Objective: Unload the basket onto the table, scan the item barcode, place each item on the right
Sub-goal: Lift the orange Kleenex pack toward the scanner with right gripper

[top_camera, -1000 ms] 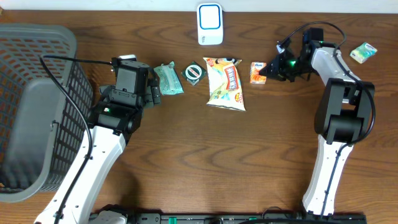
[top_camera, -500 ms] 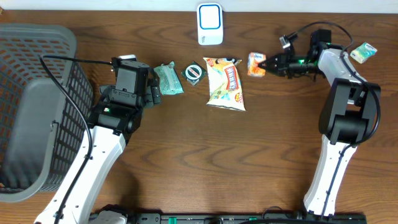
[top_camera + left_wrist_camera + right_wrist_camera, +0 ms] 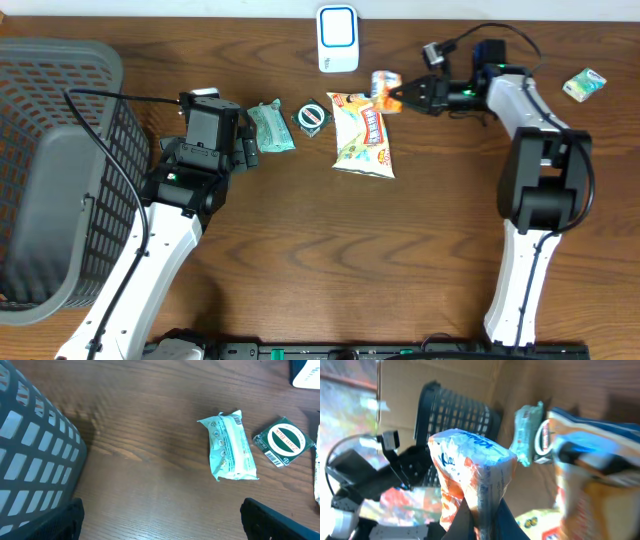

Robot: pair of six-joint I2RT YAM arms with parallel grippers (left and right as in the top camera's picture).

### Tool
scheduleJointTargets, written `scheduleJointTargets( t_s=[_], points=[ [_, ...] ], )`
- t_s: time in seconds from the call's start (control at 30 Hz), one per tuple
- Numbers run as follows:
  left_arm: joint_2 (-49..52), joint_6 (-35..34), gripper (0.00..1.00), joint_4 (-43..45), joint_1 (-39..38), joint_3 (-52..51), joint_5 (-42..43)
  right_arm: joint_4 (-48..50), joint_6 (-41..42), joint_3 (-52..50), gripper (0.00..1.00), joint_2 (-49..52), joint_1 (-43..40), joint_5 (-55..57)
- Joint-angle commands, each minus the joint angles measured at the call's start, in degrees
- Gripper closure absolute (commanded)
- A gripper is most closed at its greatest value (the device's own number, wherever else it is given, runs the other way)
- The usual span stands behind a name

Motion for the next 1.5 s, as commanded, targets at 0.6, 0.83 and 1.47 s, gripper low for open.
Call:
scheduleJointTargets(
  t_s=[0.6, 0.83, 1.47],
  points=[
    [-0.39, 0.74, 0.02, 0.0, 0.17, 0.2, -0.98, 13.27, -2.27, -0.28, 0.99, -18.4, 9.64, -2.73],
    [-0.39, 0.74, 0.02, 0.0, 0.17, 0.2, -0.98, 12.11, -2.16, -0.28, 0.99, -22.47, 9.44, -2.73],
    [-0.39, 0.74, 0.02, 0.0, 0.17, 0.2, -0.98, 2.56, 2.75, -0.31, 0.99, -22.32, 13.94, 60.33]
  ],
)
